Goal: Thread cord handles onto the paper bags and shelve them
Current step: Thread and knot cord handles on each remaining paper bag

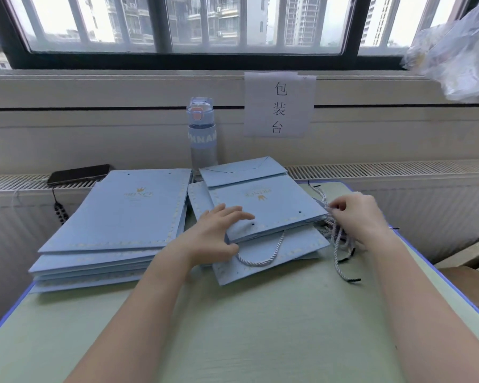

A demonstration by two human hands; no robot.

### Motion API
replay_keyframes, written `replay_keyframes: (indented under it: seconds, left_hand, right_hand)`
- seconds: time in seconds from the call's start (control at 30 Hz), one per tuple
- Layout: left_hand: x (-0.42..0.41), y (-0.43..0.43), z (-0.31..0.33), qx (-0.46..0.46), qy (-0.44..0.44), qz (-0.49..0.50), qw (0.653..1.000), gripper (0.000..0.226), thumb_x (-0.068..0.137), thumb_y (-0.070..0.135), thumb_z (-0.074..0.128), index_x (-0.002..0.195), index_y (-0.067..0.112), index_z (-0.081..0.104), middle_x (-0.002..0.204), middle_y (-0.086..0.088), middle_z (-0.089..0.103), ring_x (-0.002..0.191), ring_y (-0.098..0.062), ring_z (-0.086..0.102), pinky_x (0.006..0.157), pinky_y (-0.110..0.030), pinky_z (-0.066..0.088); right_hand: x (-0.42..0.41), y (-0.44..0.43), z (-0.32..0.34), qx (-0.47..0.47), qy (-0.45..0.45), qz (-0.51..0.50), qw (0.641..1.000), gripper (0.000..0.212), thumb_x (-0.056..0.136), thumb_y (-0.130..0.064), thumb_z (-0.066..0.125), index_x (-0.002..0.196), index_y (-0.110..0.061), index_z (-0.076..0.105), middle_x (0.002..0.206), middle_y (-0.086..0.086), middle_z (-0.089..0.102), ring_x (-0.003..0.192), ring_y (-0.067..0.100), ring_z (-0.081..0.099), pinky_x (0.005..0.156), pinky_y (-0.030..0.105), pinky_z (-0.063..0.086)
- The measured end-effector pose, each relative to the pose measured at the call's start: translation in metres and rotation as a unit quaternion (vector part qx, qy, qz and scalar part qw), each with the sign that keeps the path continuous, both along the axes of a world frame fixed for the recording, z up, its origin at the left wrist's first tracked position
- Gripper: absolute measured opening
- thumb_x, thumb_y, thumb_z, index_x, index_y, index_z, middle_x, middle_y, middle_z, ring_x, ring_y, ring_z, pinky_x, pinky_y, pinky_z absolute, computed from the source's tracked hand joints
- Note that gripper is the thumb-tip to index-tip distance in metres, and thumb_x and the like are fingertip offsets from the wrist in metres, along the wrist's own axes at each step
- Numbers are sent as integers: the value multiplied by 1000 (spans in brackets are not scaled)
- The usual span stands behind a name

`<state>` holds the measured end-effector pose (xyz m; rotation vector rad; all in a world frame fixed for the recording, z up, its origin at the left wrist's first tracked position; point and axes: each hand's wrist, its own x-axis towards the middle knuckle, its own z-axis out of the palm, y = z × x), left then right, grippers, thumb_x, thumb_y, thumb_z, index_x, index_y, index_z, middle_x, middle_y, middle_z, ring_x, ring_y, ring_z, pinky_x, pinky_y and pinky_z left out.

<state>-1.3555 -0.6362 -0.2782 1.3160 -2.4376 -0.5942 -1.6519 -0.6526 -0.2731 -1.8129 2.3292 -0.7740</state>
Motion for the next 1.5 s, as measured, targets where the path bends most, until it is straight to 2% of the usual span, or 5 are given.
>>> replay_keyframes:
  seconds: [0.3,0.4,0.63,0.9,1.5]
  left_hand:
    - [-1,-6,-6,-44,3,23,999,42,90,40,59,130,40,49,152,12,29,145,-11,10,117,-37,12]
    - [1,-9,-8,-32,20,26,999,45,89,42,61,133,37,49,150,15,31,144,-7,13,114,-32,17]
    - [3,-11,-7,-37,44,41,997,56,83,44,68,133,23,54,145,10,43,141,-7,25,112,-25,21]
    - [0,-6,-6,-72,48,53,995,50,83,38,70,125,14,60,133,2,54,119,-15,48,87,-15,29]
    - [-1,-4,1,-129,7,62,990,35,93,37,55,83,9,74,61,-10,62,60,-22,52,64,-35,44]
  right_hand:
    - [-4,-3,15,-333,-54,34,941,17,89,-12,64,102,-11,74,112,13,67,102,27,60,87,14,37]
    - [15,7,23,-291,-169,170,926,27,93,-8,57,114,-21,66,93,-3,69,74,-5,58,70,2,38]
    - [82,4,-15,-133,-32,376,916,43,90,11,45,125,-8,61,83,0,55,76,11,52,76,18,40]
    - [97,-1,-31,-214,-43,349,911,9,77,1,65,81,-2,73,78,12,69,70,22,65,72,10,40]
    - [102,1,-21,-207,-24,384,900,28,85,12,56,102,-4,70,83,8,67,74,7,58,80,-4,35]
